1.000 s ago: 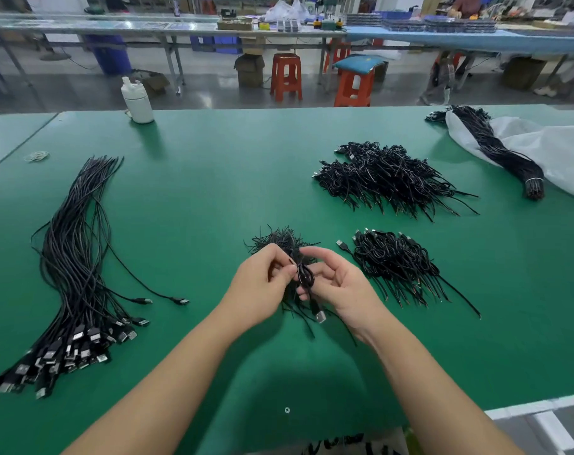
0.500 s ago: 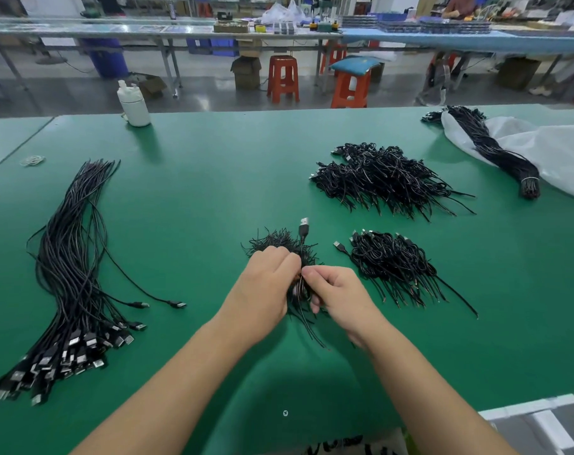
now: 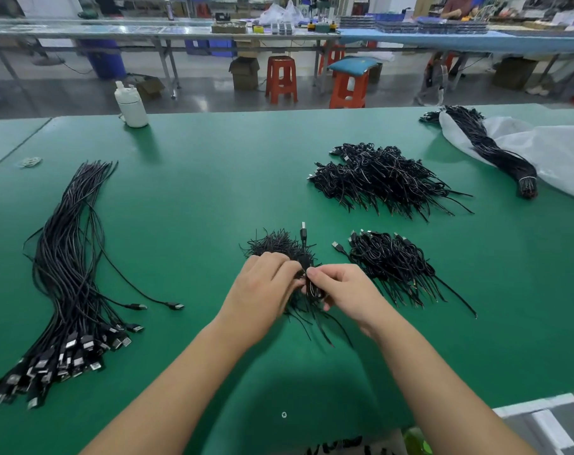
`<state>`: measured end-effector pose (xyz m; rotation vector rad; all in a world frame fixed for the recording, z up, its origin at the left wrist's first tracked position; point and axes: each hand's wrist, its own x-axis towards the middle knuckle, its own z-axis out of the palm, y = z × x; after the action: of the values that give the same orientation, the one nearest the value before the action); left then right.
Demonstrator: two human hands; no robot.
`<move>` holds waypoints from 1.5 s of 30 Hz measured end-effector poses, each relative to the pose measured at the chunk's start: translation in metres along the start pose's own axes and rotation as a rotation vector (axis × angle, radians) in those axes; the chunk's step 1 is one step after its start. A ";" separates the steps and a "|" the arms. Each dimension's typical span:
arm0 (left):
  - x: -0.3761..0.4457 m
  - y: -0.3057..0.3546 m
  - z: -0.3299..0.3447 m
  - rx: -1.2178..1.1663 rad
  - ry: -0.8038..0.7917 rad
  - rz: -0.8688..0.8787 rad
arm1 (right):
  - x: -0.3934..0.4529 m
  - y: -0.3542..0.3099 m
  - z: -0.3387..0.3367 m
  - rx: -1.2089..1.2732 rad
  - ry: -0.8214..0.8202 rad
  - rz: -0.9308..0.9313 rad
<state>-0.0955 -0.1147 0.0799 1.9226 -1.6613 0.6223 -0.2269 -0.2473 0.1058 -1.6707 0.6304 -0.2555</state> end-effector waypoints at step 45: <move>-0.085 -0.066 0.033 0.296 -0.263 -0.638 | 0.054 0.076 -0.013 -1.210 0.240 0.035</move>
<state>-0.0415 -0.0650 -0.0054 2.6653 -1.0152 0.3782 -0.2088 -0.2938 0.0257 -2.7994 1.1116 -0.0196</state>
